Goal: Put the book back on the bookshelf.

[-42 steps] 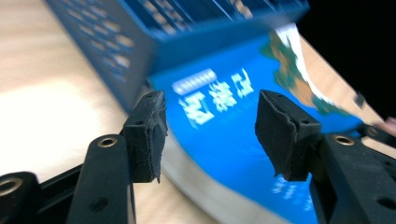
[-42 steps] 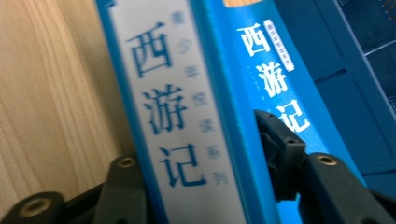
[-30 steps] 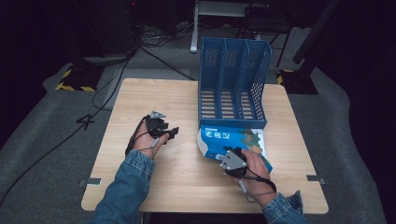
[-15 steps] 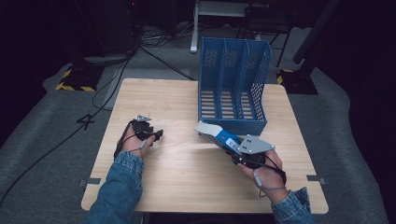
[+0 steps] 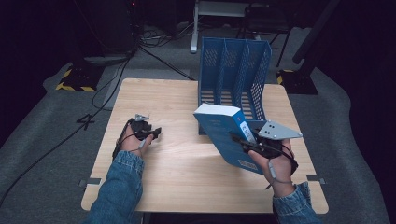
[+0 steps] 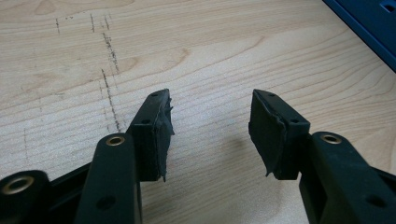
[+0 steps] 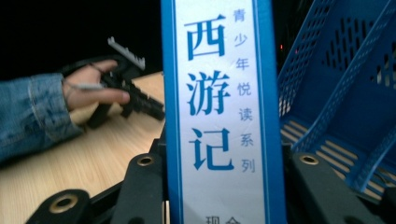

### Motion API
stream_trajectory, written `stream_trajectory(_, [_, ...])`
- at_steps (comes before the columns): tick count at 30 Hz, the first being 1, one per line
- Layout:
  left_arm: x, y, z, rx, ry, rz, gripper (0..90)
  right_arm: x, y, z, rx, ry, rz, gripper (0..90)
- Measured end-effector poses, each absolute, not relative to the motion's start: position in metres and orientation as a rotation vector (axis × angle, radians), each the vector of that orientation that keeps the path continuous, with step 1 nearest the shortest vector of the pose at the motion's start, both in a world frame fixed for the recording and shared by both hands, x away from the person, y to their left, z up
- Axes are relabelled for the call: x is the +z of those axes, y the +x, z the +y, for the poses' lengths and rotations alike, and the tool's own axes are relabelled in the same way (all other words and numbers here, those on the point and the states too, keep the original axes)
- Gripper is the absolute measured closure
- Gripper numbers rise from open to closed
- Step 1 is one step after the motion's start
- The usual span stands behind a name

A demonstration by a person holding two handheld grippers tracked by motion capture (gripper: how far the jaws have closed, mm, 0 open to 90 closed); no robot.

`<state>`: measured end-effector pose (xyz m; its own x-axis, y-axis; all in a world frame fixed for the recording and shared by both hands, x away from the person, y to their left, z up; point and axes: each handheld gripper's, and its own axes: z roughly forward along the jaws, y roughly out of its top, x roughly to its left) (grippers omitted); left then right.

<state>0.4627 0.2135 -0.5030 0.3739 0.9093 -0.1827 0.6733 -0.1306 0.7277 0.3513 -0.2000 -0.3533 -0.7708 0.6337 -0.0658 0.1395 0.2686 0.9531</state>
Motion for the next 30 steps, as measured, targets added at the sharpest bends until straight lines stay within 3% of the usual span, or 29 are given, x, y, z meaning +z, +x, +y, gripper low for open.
stream_trajectory(20, [-0.502,0.465,0.2,0.496,1.948,1.367,47.0,-0.339,0.352,-0.213,1.766,0.727,1.822,62.2])
stream_trajectory(23, [-0.503,0.465,0.194,0.555,1.992,1.362,39.9,-0.335,0.352,-0.215,1.744,0.743,1.805,62.2])
stream_trajectory(30, [-0.503,0.465,0.194,0.551,1.986,1.363,46.0,-0.32,0.362,-0.216,1.734,0.767,1.763,62.2])
